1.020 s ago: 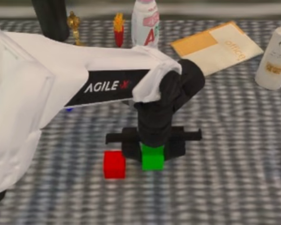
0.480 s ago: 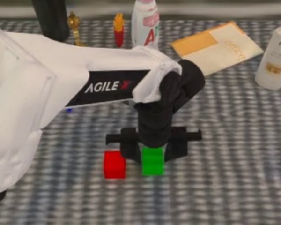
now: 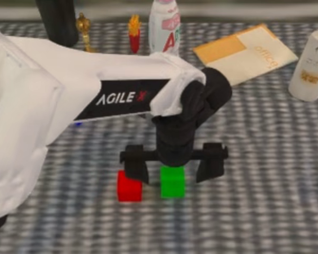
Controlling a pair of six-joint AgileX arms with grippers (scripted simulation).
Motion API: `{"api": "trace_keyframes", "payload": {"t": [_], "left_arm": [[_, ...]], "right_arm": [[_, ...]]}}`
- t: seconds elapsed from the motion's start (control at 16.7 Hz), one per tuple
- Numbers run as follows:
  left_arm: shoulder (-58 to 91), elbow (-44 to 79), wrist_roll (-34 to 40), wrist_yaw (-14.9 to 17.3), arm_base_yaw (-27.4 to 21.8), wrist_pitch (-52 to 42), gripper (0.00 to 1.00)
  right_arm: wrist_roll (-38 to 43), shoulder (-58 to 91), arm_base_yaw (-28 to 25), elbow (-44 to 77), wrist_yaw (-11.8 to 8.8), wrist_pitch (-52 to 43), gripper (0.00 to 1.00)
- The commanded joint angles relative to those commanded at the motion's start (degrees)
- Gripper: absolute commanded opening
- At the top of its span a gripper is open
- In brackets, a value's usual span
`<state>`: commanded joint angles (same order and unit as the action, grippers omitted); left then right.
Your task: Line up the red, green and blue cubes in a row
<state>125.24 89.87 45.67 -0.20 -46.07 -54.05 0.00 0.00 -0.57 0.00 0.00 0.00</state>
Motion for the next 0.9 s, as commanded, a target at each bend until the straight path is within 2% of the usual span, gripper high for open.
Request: {"api": "trace_keyframes", "payload": {"t": [0.36, 0.72, 0.9], "left_arm": [[-0.28, 0.84, 0.0, -0.01, 0.02, -1.0, 1.0], [-3.44, 8.33, 0.24, -0.01, 0.83, -12.12, 1.0], [-4.25, 9.72, 0.2, -0.04, 1.03, -13.94, 1.0]], "right_arm": [[0.0, 0.0, 0.0, 0.0, 0.0, 0.0, 1.0], [0.0, 0.0, 0.0, 0.0, 0.0, 0.0, 1.0], [0.0, 0.0, 0.0, 0.0, 0.0, 0.0, 1.0]]}}
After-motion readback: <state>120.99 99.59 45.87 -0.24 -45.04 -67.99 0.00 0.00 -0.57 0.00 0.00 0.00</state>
